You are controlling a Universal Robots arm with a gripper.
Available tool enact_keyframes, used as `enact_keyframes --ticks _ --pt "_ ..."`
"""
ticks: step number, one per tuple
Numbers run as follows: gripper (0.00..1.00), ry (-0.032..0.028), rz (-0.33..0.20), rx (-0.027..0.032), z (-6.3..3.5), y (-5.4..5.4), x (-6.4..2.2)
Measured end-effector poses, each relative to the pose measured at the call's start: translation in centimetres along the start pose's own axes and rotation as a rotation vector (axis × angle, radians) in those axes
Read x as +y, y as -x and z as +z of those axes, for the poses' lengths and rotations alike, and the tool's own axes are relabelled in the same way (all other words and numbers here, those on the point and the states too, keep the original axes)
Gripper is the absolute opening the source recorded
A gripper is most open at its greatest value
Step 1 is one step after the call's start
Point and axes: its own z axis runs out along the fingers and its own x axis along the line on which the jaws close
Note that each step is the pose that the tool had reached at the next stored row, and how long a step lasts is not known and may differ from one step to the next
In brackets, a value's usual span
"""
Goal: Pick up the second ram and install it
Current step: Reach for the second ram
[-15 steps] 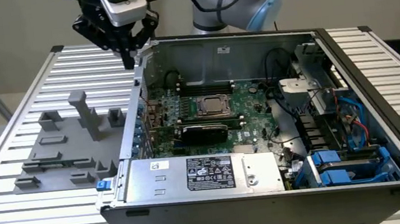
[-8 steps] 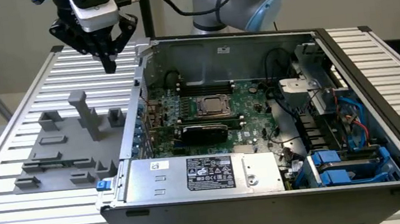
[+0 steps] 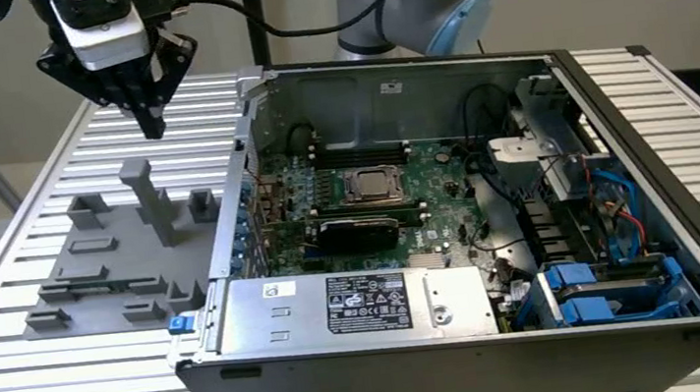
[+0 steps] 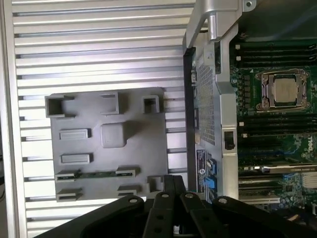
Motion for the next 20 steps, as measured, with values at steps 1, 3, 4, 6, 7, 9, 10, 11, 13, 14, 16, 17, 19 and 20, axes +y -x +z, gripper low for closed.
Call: enact_keyframes --ticks 1,3,4,6,7,9,10,11,13,14,16,17,19,20 --pt "0.11 -0.0001 0.000 0.0001 0.01 -0.4 -0.15" --pt "0.11 -0.0001 0.000 0.0001 0.05 -1.3 -0.43" --pt "0.11 0.0000 0.000 0.0000 0.08 -1.8 -0.58" --pt "0.11 -0.0001 0.000 0.0001 0.17 -2.7 -0.89" --pt "0.11 0.0000 0.000 0.0000 0.23 -3.1 -1.03" --pt "0.11 -0.0001 0.000 0.0001 0.39 -4.0 -1.23" --pt "0.11 -0.0001 0.000 0.0001 0.46 -4.5 -1.32" --pt "0.11 0.0000 0.000 0.0000 0.55 -4.9 -1.42" --pt "0.11 -0.0001 0.000 0.0001 0.73 -5.8 -1.61" --pt "0.11 0.0000 0.000 0.0000 0.83 -6.3 -1.71" --pt "0.11 -0.0001 0.000 0.0001 1.05 -7.2 -1.88" --pt "0.11 -0.0001 0.000 0.0001 1.17 -7.6 -1.97" --pt "0.11 -0.0001 0.000 0.0001 1.42 -8.5 -2.15" --pt "0.11 -0.0001 0.000 0.0001 1.55 -9.0 -2.24"
